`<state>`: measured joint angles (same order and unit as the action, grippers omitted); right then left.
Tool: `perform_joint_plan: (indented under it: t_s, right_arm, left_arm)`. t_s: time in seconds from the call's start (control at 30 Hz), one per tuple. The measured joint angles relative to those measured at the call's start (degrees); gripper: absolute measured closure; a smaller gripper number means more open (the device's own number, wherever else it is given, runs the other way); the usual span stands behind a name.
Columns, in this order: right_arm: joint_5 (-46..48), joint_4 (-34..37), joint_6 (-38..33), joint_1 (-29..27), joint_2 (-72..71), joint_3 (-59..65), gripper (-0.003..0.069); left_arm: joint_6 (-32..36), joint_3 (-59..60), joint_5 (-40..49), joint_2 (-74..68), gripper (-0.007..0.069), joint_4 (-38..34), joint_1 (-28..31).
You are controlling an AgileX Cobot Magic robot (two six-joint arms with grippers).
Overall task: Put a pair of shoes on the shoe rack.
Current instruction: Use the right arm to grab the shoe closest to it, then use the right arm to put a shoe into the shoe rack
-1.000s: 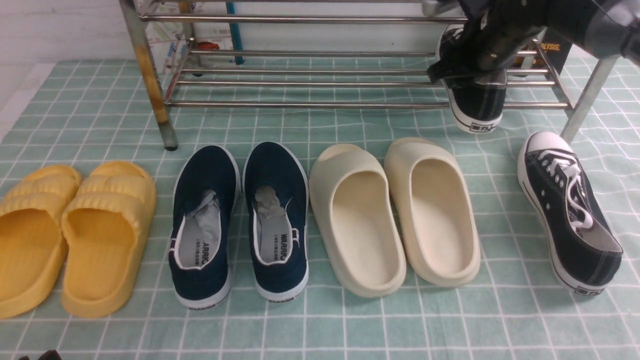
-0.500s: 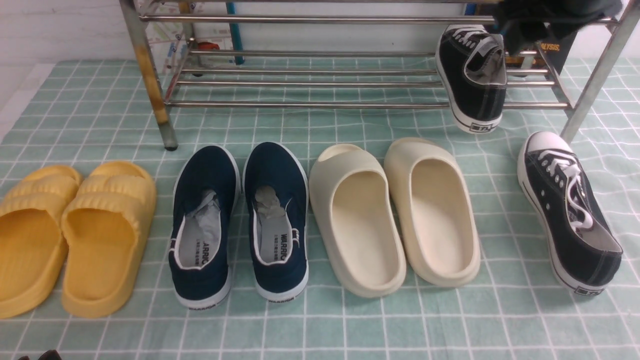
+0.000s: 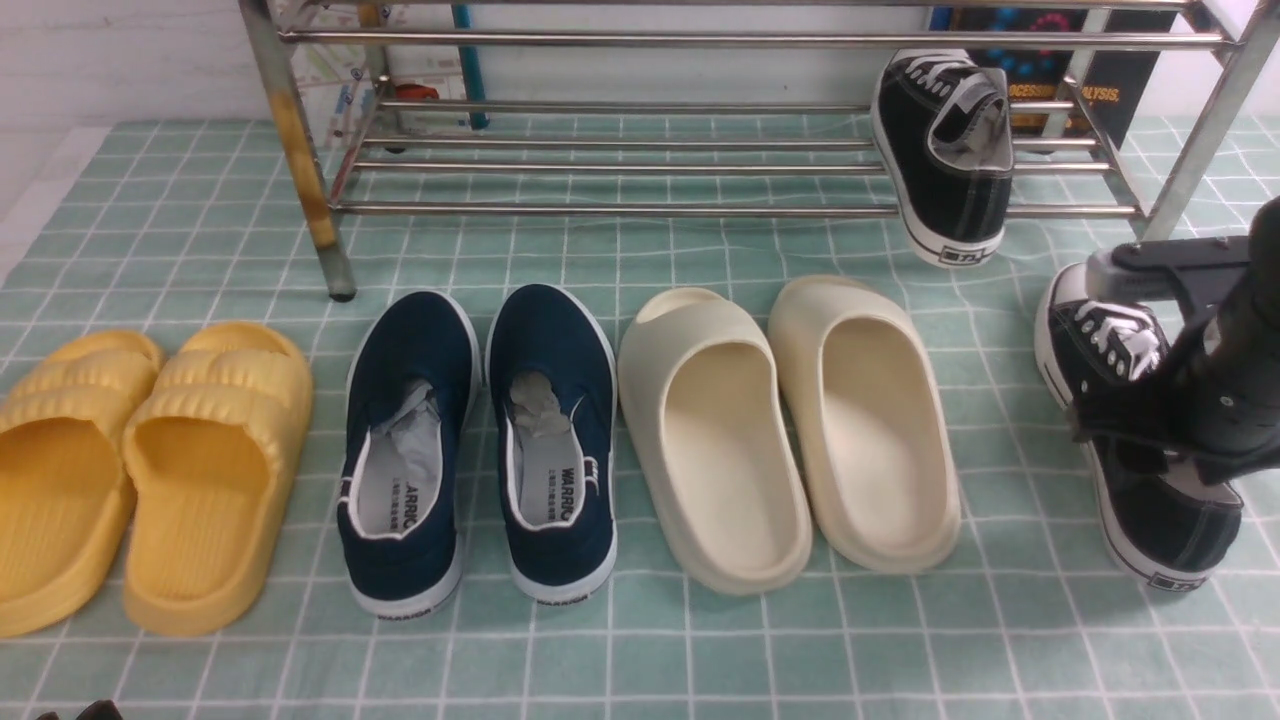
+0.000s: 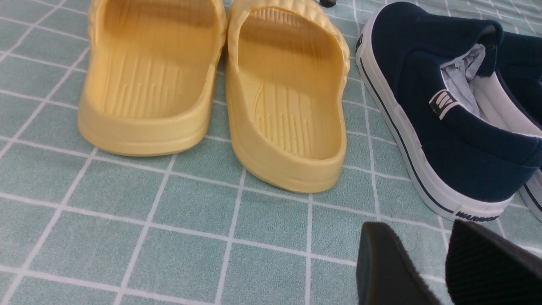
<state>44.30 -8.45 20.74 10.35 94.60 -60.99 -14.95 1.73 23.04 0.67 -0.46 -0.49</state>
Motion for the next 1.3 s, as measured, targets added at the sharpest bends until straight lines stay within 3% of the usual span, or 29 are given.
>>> perform_joint_plan:
  t_s: [0.17,0.33,0.4,0.6,0.8,1.07,1.3]
  right_arm:
    - [-6.00,-2.77,1.80,0.00,4.19,0.05,0.0319]
    - [-7.03,-5.34,3.02,0.11,6.05,0.03,0.0536]
    - [-5.90,-5.83,2.63,0.23,4.93,0.08,0.0584]
    - [4.71,-2.91,-2.26,0.40,-1.38,-4.16,0.0584]
    - [6.75,-1.75,-4.57,0.40,-0.88,-14.49,0.0584]
    - [6.79,-2.76,-4.75,0.40,10.76,-28.65,0.0584]
    - [12.71,-5.62,-4.75,0.40,24.38,-47.90,0.0584]
  left_arm:
    - [0.00,0.00,0.00,0.00,0.0386,0.00,0.00]
    - [0.00,0.00,0.00,0.00,0.0386,0.00,0.00]
    - [0.00,0.00,0.00,0.00,0.0386,0.00,0.00]
    - [0.00,0.00,0.00,0.00,0.0386,0.00,0.00]
    - [0.00,0.00,0.00,0.00,0.0386,0.00,0.00]
    - [0.00,0.00,0.00,0.00,0.0386,0.00,0.00]
    - [0.00,0.00,0.00,0.00,0.0386,0.00,0.00]
